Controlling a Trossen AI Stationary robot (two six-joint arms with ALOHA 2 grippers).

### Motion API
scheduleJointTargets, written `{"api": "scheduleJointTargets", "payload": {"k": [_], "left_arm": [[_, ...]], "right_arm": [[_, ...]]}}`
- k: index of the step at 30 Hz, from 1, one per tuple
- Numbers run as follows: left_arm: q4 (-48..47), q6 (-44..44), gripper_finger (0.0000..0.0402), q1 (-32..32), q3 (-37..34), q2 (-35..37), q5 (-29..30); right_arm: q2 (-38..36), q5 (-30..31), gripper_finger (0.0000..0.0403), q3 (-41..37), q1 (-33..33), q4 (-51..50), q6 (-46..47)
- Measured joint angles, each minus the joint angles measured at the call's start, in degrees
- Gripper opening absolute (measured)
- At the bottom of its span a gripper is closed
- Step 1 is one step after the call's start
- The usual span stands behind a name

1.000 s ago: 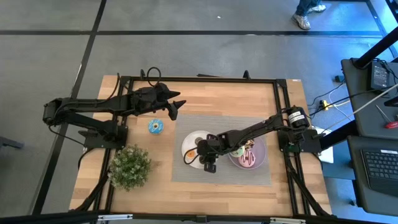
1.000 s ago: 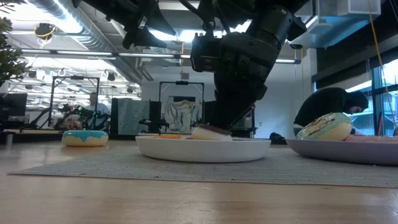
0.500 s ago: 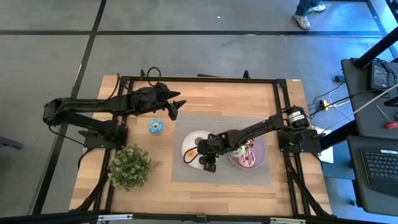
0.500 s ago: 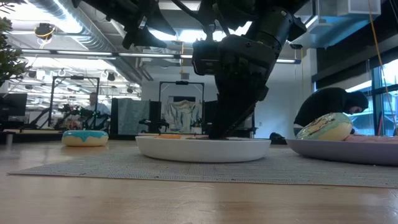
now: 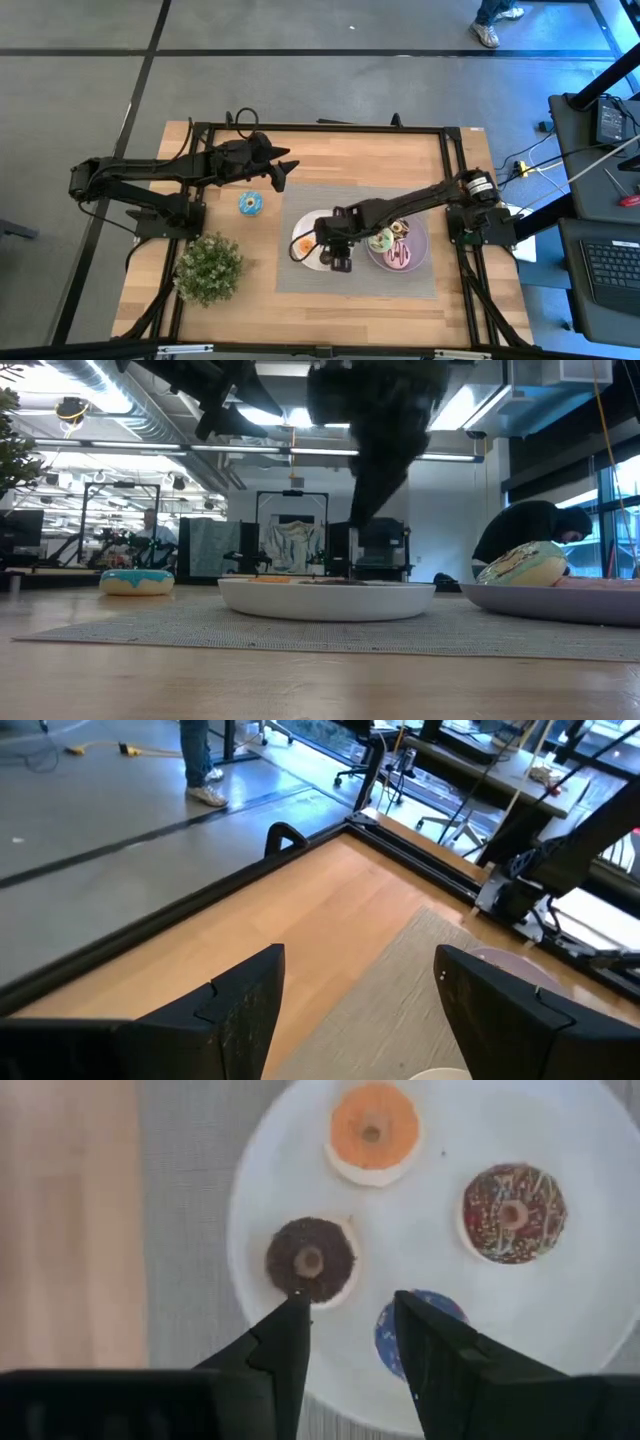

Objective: Pick & Place donuts
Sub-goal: Put the large blue donut on the purple plate

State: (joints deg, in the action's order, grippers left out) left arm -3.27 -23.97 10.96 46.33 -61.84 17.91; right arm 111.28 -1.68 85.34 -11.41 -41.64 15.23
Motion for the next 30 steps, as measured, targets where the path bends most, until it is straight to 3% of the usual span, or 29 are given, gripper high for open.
{"api": "scheduleJointTargets", "payload": {"k": [6,15,19,24,30], "left_arm": [[0.1,-0.9,0.0251,0.0,0.0,0.0,0.0],[-2.4,-0.8,0.0251,0.0,0.0,0.0,-0.1],[-6.2,-0.8,0.0251,0.0,0.0,0.0,-5.2],[-5.7,-0.8,0.0251,0.0,0.0,0.0,-9.7],[-2.7,-1.3,0.0251,0.0,0.0,0.0,-9.6]], "right_arm": [[-9.5,-3.0,0.0147,-5.6,2.2,-0.2,-2.1],[-29.3,9.5,0.0147,-20.0,2.8,5.7,7.0],[-36.6,12.2,0.0147,-27.7,2.8,10.4,12.6],[-41.9,15.2,0.0147,-35.4,2.8,18.9,17.5],[-42.5,17.1,0.0147,-39.1,3.9,27.9,18.8]]}}
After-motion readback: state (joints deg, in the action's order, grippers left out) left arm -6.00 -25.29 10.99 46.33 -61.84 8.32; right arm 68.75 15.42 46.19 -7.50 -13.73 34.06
